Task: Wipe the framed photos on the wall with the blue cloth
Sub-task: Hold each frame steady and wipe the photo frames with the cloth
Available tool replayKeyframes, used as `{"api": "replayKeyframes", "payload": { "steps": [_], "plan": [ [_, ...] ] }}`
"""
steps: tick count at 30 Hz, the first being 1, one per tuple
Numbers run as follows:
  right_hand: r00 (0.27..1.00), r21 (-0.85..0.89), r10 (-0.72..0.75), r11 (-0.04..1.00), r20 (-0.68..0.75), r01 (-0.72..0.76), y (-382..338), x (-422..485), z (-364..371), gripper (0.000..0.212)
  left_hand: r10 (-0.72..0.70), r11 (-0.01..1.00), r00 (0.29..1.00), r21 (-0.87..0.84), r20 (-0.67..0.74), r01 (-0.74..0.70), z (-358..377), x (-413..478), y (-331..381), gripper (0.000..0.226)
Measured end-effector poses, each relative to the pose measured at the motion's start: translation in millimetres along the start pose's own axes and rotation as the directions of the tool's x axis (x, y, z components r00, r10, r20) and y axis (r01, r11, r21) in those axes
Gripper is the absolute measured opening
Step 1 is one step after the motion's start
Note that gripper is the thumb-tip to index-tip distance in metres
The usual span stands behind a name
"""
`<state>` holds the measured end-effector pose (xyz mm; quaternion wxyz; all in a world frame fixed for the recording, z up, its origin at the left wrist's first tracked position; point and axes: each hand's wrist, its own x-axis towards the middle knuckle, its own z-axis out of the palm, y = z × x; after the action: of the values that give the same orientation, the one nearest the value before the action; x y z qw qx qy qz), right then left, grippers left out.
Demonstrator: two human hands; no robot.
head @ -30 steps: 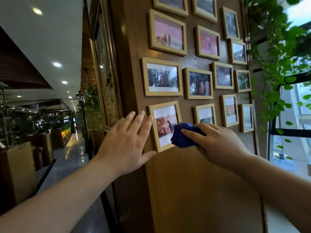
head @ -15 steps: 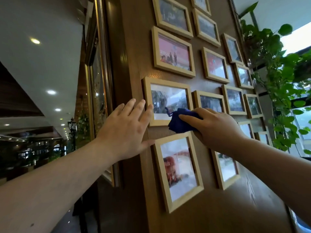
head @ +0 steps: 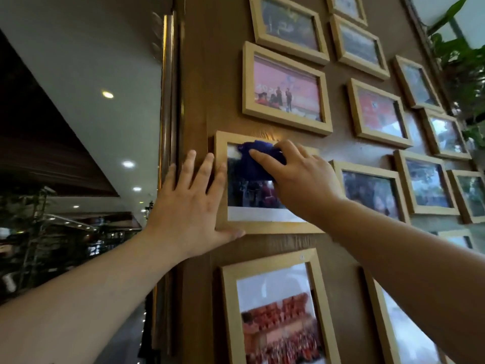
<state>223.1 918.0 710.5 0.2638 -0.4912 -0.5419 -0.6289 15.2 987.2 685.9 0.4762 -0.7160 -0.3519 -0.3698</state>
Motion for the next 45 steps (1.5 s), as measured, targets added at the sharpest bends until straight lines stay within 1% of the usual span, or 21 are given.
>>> {"api": "replayKeyframes", "payload": {
  "steps": [3, 6, 8, 10, 13, 15, 19, 20, 22, 24, 27, 29, 31, 33, 35, 38, 39, 41, 42, 45],
  "plan": [
    [1.000, 0.045, -0.013, 0.999, -0.024, 0.015, -3, 12, 21, 0.080, -0.046, 0.999, 0.999, -0.016, 0.007, 0.047, 12, 2, 6, 0.118],
    [0.998, 0.144, -0.001, 0.989, -0.065, 0.010, -11, 14, 37, 0.067, -0.070, 0.997, 0.998, 0.014, 0.003, 0.070, 15, 2, 8, 0.121],
    [0.997, 0.180, -0.006, 0.983, -0.083, 0.021, -16, 10, 41, 0.059, -0.074, 0.997, 0.997, 0.020, 0.002, 0.074, 15, 1, 8, 0.121],
    [0.996, 0.183, -0.031, 0.982, -0.079, 0.045, -16, 5, 43, 0.057, -0.067, 0.998, 0.998, 0.008, -0.007, 0.067, 15, 0, 8, 0.121],
    [0.998, 0.142, -0.051, 0.988, -0.027, 0.054, 1, -5, 45, 0.057, -0.064, 0.998, 0.998, -0.011, -0.010, 0.064, 17, -1, 7, 0.121],
    [1.000, 0.112, -0.003, 0.994, -0.003, 0.004, 19, -11, 46, 0.056, -0.066, 0.998, 0.998, -0.014, -0.014, 0.066, 17, -2, 7, 0.121],
    [0.984, 0.020, 0.172, 0.985, 0.039, -0.173, 49, -17, 48, 0.050, -0.066, 0.997, 0.998, -0.027, -0.019, 0.065, 19, -1, 7, 0.121],
    [0.978, 0.011, 0.200, 0.980, 0.053, -0.201, 49, -17, 48, 0.049, -0.065, 0.997, 0.998, -0.030, -0.020, 0.064, 19, -2, 7, 0.121],
    [0.973, 0.052, 0.228, 0.972, 0.035, -0.230, 41, -15, 48, 0.050, -0.064, 0.998, 0.997, -0.031, -0.032, 0.063, 21, -2, 6, 0.121],
    [0.978, 0.097, 0.206, 0.974, -0.015, -0.204, 23, -10, 46, 0.052, -0.065, 0.997, 0.997, -0.033, -0.046, 0.064, 22, -1, 6, 0.120],
    [0.991, 0.142, 0.096, 0.986, -0.088, -0.083, -12, 2, 39, 0.056, -0.059, 0.998, 0.996, -0.027, -0.060, 0.058, 23, -1, 6, 0.120],
    [0.993, 0.169, 0.070, 0.984, -0.091, -0.054, -28, 8, 36, 0.056, -0.053, 0.998, 0.996, -0.028, -0.070, 0.051, 23, 0, 6, 0.119],
    [0.995, 0.181, 0.053, 0.983, -0.090, -0.036, -30, 5, 35, 0.056, -0.055, 0.998, 0.996, -0.025, -0.077, 0.053, 24, -1, 5, 0.119],
    [0.998, 0.135, 0.012, 0.991, -0.063, -0.003, -15, -8, 37, 0.057, -0.058, 0.998, 0.995, -0.021, -0.078, 0.056, 26, -1, 6, 0.120],
    [1.000, 0.047, -0.002, 0.999, -0.022, 0.003, 9, -25, 41, 0.056, -0.062, 0.998, 0.995, -0.016, -0.078, 0.061, 26, -1, 7, 0.120],
    [0.993, -0.090, 0.098, 0.992, 0.070, -0.092, 44, -47, 43, 0.051, -0.068, 0.998, 0.995, -0.005, -0.072, 0.068, 26, -1, 7, 0.121],
    [0.985, -0.112, 0.142, 0.985, 0.098, -0.130, 51, -52, 42, 0.050, -0.068, 0.998, 0.995, -0.006, -0.067, 0.068, 25, -1, 7, 0.121],
    [0.976, -0.073, 0.183, 0.982, 0.114, -0.176, 54, -58, 42, 0.048, -0.073, 0.997, 0.996, -0.007, -0.060, 0.073, 25, 0, 8, 0.122],
    [0.979, -0.035, 0.170, 0.985, 0.114, -0.167, 50, -58, 41, 0.048, -0.078, 0.997, 0.995, -0.006, -0.056, 0.078, 25, 0, 8, 0.122],
    [0.995, 0.089, 0.043, 0.995, 0.095, -0.051, 23, -50, 36, 0.047, -0.075, 0.997, 0.996, 0.001, -0.057, 0.075, 23, 0, 8, 0.123]
  ]
}}
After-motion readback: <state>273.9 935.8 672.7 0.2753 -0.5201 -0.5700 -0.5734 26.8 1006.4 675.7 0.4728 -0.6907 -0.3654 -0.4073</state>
